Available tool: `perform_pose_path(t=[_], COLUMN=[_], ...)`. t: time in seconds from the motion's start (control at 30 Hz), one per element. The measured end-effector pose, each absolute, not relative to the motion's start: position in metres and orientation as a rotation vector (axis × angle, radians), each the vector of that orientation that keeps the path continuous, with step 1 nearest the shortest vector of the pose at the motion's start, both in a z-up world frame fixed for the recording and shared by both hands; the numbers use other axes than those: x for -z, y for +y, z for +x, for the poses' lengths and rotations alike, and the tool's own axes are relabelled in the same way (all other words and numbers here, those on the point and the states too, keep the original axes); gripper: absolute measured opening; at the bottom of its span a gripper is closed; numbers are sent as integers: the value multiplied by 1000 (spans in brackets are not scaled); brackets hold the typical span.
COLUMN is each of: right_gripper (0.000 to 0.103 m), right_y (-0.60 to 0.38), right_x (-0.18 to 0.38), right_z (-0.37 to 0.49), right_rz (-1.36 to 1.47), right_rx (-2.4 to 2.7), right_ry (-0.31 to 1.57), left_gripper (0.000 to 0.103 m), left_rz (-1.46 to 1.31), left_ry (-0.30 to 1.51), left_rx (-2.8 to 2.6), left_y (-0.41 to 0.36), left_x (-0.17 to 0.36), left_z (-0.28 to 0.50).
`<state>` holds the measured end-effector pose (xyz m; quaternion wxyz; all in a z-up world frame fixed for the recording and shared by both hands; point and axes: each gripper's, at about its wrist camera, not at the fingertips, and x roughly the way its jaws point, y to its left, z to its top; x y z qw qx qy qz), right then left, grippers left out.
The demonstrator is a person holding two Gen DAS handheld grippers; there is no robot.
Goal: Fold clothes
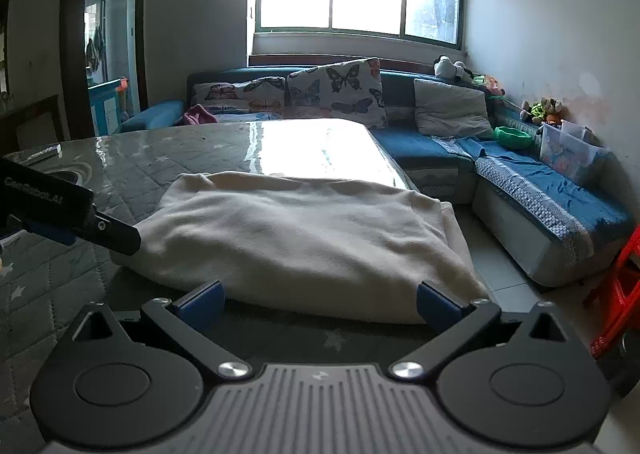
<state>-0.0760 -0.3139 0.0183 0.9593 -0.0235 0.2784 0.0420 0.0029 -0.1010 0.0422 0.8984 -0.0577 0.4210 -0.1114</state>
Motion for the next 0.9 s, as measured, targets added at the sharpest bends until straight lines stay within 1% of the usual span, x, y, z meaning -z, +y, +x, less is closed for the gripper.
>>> perform_pose_path(t=[0.47,0.9], right_gripper=[103,103], right_y=[-296,-294], right_x=[-14,-14], right_z=[-93,-105], right_rz=[-42,29], right_rx=[-91,-39], right_ry=[586,578], left_gripper=[103,103], left_rz=[-116,-73], left_ry=[881,840], left_rx=[221,208], left_y=[-81,-78], left_x=[-37,-39], left_z=[-24,-45])
